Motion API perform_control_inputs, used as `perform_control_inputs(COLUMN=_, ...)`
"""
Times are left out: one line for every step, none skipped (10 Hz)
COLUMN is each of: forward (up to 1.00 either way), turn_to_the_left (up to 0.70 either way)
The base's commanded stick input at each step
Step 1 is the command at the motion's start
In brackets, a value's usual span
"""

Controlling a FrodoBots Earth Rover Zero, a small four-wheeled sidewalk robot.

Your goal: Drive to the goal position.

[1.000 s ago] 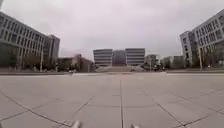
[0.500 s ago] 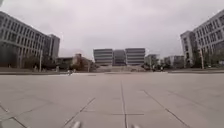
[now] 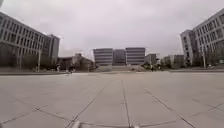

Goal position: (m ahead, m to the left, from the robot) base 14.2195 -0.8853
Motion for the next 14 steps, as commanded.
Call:
perform_control_inputs(forward=0.7, turn_to_the_left=-0.01)
perform_control_inputs(forward=0.7, turn_to_the_left=0.0)
perform_control_inputs(forward=0.7, turn_to_the_left=0.0)
perform_control_inputs(forward=0.7, turn_to_the_left=0.0)
perform_control_inputs(forward=0.7, turn_to_the_left=0.0)
perform_control_inputs(forward=0.7, turn_to_the_left=0.0)
perform_control_inputs(forward=0.7, turn_to_the_left=0.0)
perform_control_inputs(forward=0.7, turn_to_the_left=0.0)
perform_control_inputs(forward=0.7, turn_to_the_left=0.0)
perform_control_inputs(forward=0.7, turn_to_the_left=0.0)
perform_control_inputs(forward=0.7, turn_to_the_left=0.0)
perform_control_inputs(forward=0.7, turn_to_the_left=0.0)
perform_control_inputs(forward=0.7, turn_to_the_left=0.0)
perform_control_inputs(forward=0.7, turn_to_the_left=0.0)
